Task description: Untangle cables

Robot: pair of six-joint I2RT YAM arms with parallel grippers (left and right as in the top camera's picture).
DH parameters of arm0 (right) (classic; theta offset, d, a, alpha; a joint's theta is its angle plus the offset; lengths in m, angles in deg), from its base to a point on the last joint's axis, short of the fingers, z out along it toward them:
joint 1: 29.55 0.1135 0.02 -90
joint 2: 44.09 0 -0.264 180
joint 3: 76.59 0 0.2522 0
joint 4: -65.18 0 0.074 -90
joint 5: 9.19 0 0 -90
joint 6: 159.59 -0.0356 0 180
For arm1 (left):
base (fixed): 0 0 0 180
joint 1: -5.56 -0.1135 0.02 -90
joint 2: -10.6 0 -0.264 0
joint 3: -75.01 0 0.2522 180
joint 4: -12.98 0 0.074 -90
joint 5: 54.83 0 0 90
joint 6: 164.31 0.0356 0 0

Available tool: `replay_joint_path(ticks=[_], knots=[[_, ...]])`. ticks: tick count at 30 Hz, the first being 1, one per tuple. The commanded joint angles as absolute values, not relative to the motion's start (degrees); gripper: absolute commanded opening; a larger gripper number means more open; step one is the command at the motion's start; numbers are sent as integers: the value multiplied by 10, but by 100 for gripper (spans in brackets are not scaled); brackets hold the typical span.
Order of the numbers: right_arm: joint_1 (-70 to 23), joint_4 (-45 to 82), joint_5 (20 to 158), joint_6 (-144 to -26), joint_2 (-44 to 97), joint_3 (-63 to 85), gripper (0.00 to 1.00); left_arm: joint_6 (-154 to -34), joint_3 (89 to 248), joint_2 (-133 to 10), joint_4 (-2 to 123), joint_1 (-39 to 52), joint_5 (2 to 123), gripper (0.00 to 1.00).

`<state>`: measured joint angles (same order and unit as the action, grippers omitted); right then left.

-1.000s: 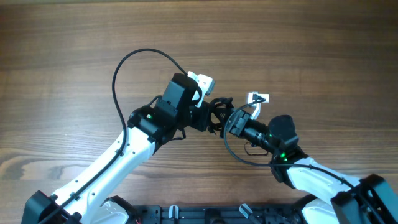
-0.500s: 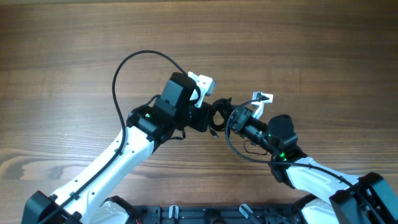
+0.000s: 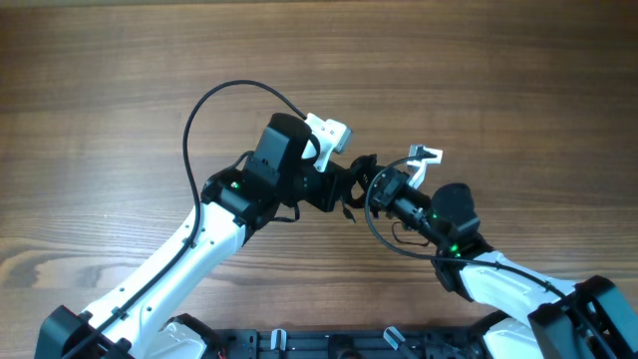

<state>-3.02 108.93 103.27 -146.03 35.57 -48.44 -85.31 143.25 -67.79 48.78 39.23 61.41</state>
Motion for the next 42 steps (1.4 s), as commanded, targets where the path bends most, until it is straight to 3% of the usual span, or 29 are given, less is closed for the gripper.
replay_joint_path(ticks=[1, 9, 13, 17, 26, 32, 35, 39, 42], knots=[[-58, 1105, 1148, -1432, 363, -481, 4, -882, 1443, -654, 483, 356, 625, 4], [-223, 1250, 1424, -1438, 363, -481, 5, -931, 1443, -647, 483, 280, 668, 4], [-254, 1352, 1423, -1502, 363, -481, 4, -930, 1443, -651, 486, 314, 672, 4], [-281, 1372, 1407, -1563, 363, -481, 4, -930, 1443, -652, 488, 351, 670, 4], [-303, 1392, 1413, -1765, 363, -481, 5, -1005, 1443, -652, 515, 374, 500, 4], [-303, 1329, 1324, -1736, 363, -481, 5, -939, 1443, -652, 517, 402, 562, 4], [-303, 1245, 1276, -1635, 363, -481, 6, -897, 1443, -651, 511, 422, 613, 4], [-303, 1090, 1267, -1414, 363, -481, 14, -895, 1443, -648, 436, 420, 713, 4], [-303, 997, 1278, -1370, 363, -481, 27, -895, 1443, -648, 371, 420, 763, 4]])
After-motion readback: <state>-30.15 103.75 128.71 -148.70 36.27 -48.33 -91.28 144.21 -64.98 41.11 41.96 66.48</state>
